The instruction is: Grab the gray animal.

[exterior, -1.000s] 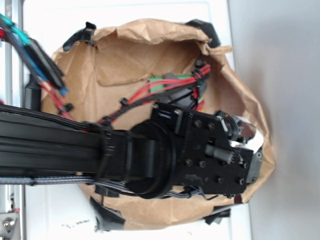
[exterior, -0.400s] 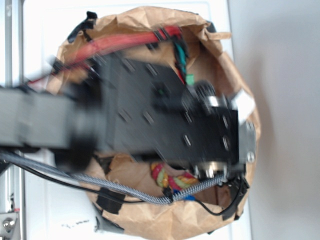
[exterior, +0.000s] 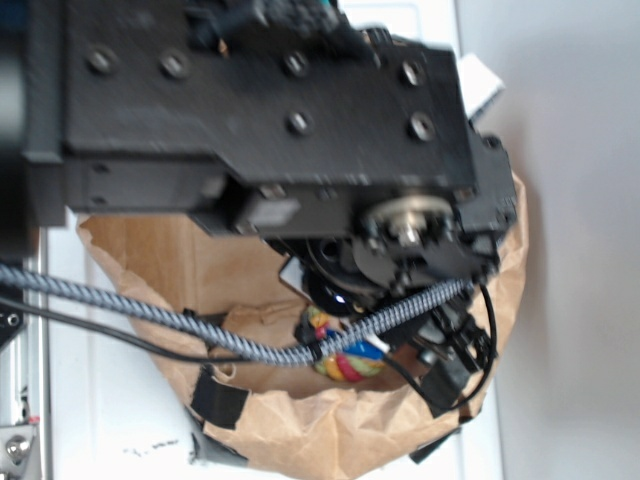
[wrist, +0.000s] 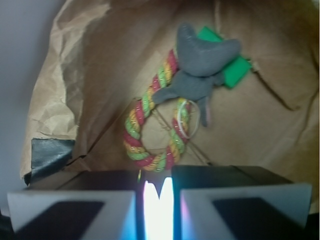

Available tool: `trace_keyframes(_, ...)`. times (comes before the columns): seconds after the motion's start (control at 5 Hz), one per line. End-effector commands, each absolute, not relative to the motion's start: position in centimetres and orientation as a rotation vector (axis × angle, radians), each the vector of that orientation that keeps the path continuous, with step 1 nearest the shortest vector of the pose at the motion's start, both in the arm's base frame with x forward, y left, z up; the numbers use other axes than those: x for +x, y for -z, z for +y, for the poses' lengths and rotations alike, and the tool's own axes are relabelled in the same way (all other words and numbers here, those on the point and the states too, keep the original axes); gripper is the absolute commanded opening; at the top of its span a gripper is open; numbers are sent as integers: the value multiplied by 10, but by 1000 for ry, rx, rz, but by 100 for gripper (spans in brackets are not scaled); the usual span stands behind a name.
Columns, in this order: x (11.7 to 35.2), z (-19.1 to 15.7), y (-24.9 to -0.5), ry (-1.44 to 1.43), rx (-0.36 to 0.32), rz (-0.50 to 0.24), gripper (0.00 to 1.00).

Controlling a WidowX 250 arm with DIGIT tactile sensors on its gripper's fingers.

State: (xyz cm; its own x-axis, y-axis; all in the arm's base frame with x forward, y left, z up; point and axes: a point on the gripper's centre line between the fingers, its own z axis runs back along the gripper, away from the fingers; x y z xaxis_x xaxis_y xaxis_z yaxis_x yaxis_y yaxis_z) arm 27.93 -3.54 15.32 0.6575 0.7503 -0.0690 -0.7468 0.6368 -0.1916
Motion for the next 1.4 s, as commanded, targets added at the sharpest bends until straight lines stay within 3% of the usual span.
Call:
trace_keyframes(0.0, 290, 17, -127, -982, -199, -213, 100)
trace_keyframes(0.2, 301, 21, -113, -1023, -154, -256, 100)
trace_keyframes(0.6, 320, 14, -62, -1071, 83, -309, 100)
trace_keyframes(0.8, 318, 5, -45, -1052, 140, -308, 100)
trace_keyframes(1.0, 316, 0, -56, -1079, 107, -273, 0)
trace_keyframes(1.2, 309, -3, -79, -1068, 32, -232, 0)
